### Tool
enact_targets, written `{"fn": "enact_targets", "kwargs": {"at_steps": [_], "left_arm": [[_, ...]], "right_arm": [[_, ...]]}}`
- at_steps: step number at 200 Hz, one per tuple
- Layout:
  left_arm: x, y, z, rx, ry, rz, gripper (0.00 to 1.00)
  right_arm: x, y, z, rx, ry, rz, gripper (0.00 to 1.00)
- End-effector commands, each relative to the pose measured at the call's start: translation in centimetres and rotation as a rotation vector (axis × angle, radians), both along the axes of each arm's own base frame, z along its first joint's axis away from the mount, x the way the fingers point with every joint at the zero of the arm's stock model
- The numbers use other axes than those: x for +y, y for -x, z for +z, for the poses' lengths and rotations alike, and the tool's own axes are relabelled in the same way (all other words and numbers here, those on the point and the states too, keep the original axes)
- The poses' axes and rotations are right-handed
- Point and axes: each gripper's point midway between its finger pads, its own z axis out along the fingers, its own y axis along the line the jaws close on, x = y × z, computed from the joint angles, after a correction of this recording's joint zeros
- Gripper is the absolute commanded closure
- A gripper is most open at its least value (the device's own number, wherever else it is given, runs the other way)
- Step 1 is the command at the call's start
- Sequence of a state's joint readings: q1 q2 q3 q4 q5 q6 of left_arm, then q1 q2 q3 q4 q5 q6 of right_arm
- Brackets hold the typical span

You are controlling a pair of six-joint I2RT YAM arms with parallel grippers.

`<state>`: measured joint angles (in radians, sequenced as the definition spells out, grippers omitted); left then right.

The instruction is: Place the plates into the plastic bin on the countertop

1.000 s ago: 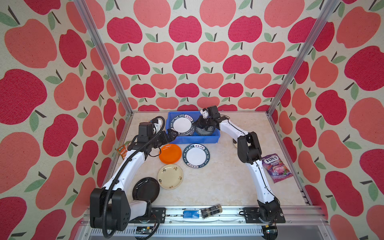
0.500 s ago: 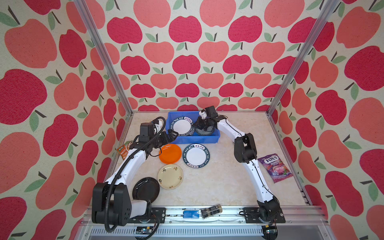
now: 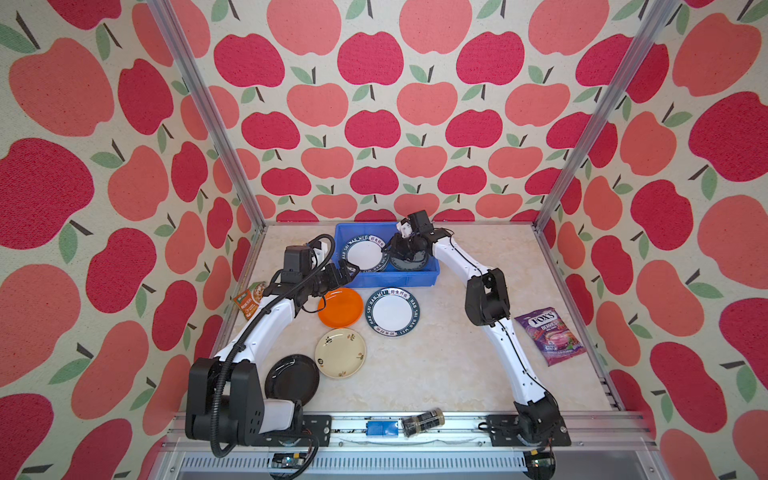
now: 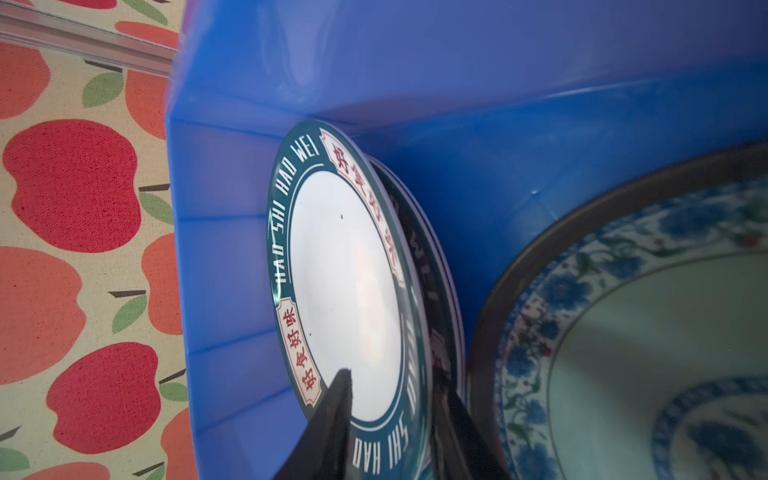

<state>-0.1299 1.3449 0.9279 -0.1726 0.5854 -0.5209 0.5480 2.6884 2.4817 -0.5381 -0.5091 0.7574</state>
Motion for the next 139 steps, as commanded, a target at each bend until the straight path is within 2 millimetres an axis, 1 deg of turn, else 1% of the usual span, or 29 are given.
{"fn": "enact_targets", "kwargs": {"at_steps": [1, 25, 48, 72, 92, 108, 117, 118, 125, 126, 132, 134, 137, 139], "left_arm": [[-0.5, -0.3, 0.2, -0.022, -0.013, -0.012, 0.01], [-1.0, -0.3, 0.3, -0.031, -0.025, -0.021, 0.01], [-1.5, -0.3, 0.7, -0.041, -0.034, -0.032, 0.01], [-2.1, -0.3, 1.1, -0.055, -0.055, -0.047, 0.01], [-2.9, -0.2, 1.5, -0.074, -0.065, -0.062, 0.01], [-4.2, -0.3, 2.0, -0.092, -0.068, -0.089, 0.01], [-5.4, -0.3, 2.1, -0.098, -0.077, -0.115, 0.01], [-5.6, -0.3, 2.2, -0.1, -0.078, -0.118, 0.01], [-6.6, -0.4, 2.5, -0.11, -0.087, -0.141, 0.01], [-6.7, -0.4, 2.5, -0.111, -0.088, -0.145, 0.01], [-7.5, -0.5, 2.8, -0.119, -0.089, -0.162, 0.01], [-7.9, -0.4, 2.9, -0.122, -0.088, -0.171, 0.01], [-8.3, -0.5, 3.2, -0.128, -0.084, -0.178, 0.01], [-8.7, -0.5, 3.3, -0.134, -0.08, -0.187, 0.01]], "right_arm": [[-0.1, 0.3, 2.3, -0.053, 0.025, 0.019, 0.61], [-0.7, 0.4, 2.9, -0.074, 0.057, 0.021, 0.57], [-1.4, 0.5, 3.7, -0.101, 0.097, 0.02, 0.57], [-2.2, 0.8, 5.1, -0.131, 0.12, 0.015, 0.56], [-3.0, 1.0, 7.3, -0.184, 0.123, 0.002, 0.55], [-4.2, 1.2, 10.4, -0.259, 0.12, -0.023, 0.55], [-5.4, 1.2, 12.2, -0.304, 0.122, -0.046, 0.55], [-5.6, 1.2, 12.1, -0.305, 0.125, -0.049, 0.55], [-6.8, 1.4, 14.0, -0.343, 0.123, -0.069, 0.55], [-6.9, 1.5, 13.8, -0.341, 0.128, -0.07, 0.55], [-8.3, 1.8, 14.8, -0.359, 0.128, -0.09, 0.55], [-8.7, 1.8, 14.6, -0.356, 0.131, -0.097, 0.55], [-9.5, 2.1, 15.5, -0.37, 0.122, -0.107, 0.54], [-9.9, 2.3, 15.7, -0.371, 0.118, -0.115, 0.54]]}}
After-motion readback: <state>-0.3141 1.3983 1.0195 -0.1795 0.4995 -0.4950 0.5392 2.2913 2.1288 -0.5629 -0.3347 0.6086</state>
